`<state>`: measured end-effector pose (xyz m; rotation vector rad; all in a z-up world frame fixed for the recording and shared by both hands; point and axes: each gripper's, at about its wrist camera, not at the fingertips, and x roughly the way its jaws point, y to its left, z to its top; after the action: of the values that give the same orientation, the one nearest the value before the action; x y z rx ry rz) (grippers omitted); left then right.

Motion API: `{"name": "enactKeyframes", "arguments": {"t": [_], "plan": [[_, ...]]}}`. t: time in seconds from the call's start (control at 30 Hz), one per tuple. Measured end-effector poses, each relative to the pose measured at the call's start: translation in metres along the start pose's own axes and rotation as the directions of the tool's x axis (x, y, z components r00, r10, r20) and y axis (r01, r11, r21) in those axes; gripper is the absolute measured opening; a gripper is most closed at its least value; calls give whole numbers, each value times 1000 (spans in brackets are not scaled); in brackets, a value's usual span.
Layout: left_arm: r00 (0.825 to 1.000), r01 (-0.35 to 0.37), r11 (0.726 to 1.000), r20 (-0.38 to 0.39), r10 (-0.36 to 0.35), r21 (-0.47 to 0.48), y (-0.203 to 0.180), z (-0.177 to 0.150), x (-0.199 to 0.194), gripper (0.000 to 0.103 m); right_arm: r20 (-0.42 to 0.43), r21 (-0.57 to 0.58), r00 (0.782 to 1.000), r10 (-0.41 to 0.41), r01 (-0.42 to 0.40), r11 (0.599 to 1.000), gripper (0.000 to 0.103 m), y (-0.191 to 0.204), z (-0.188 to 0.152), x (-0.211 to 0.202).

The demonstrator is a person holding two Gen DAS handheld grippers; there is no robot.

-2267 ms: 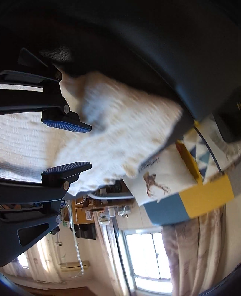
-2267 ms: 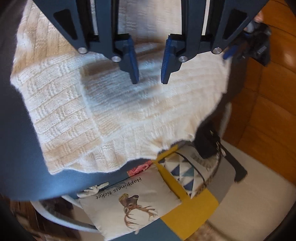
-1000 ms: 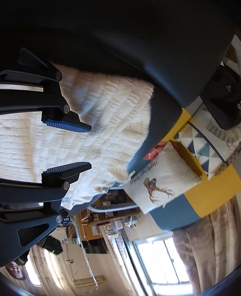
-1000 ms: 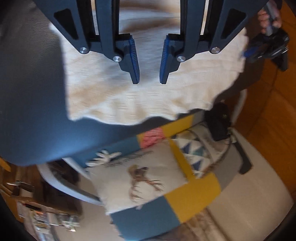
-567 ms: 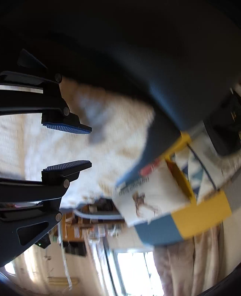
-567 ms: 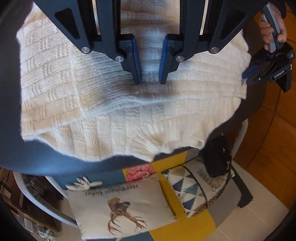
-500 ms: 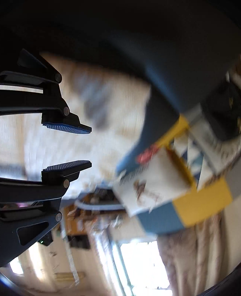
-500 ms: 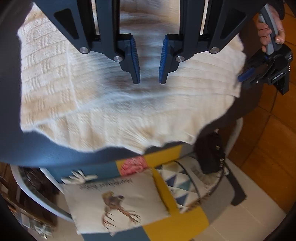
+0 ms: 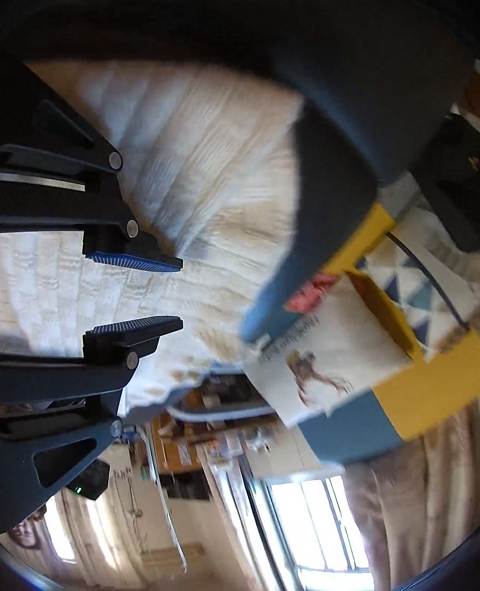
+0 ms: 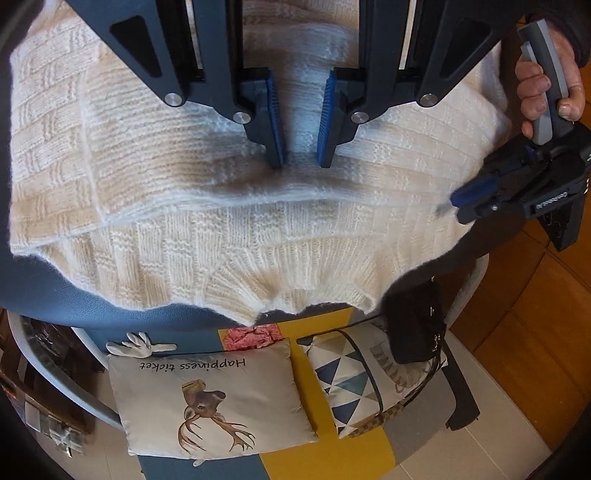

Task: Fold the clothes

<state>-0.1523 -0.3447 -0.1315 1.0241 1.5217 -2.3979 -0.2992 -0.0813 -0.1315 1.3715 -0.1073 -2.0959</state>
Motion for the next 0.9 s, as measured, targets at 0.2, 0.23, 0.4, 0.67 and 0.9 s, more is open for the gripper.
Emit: {"name": "enactKeyframes", "arguments": {"t": [0.2, 0.23, 0.4, 0.67, 0.9], "plan": [[998, 54, 999, 26, -54, -5, 13, -24, -45, 30, -10, -63, 996, 87, -87, 994, 22, 30, -23, -18], [998, 57, 998, 27, -57, -11, 16, -30, -50, 30, -13, -70, 997, 82, -83, 994, 22, 32, -27, -19], [997, 71, 996, 27, -70, -57, 31, -57, -71, 36, -23, -46, 999, 43, -44, 998, 22, 29, -36, -16], [1000, -14, 990, -4, 14, -141, 47, -58, -59, 36, -8, -90, 999, -39, 38, 995, 22, 44, -44, -26], [997, -68, 984, 21, 73, -165, 52, -57, -57, 34, -48, -95, 996, -70, 65, 993, 22, 37, -47, -17]]}}
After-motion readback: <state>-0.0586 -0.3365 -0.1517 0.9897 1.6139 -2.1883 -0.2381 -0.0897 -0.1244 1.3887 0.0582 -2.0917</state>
